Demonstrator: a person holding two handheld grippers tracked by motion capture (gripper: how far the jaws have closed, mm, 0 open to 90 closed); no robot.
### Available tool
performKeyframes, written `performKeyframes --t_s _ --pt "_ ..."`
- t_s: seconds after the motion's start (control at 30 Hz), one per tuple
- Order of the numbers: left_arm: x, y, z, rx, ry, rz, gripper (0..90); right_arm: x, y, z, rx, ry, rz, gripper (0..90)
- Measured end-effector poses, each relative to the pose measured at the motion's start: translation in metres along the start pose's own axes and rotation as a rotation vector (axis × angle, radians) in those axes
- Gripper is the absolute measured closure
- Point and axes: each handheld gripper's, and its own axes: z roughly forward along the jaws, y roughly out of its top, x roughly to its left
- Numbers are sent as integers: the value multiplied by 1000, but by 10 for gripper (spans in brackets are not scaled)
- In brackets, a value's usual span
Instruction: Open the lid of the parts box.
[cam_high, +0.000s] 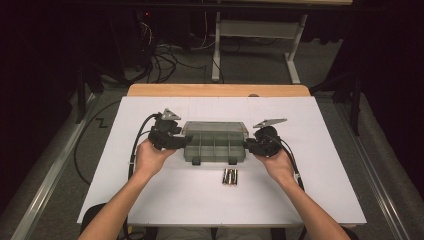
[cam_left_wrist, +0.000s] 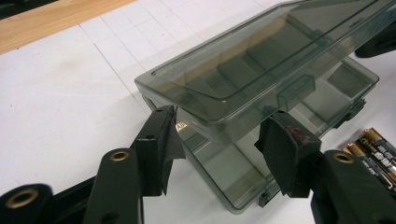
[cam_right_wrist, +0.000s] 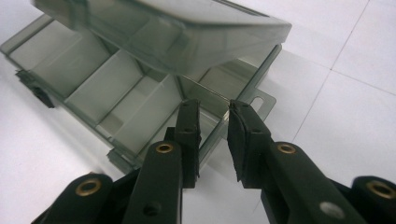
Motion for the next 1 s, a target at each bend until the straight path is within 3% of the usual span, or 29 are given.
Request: performKeyframes --t_s 0.53,0.83,1.0 --pt "8 8 -1 -25 -1 -14 472 -6 12 16 90 -8 58 743" --pt "13 16 -1 -50 17 -19 473 -5 22 23 132 -46 50 726" --pt "18 23 1 -63 22 -37 545 -6 23 24 137 -51 53 736"
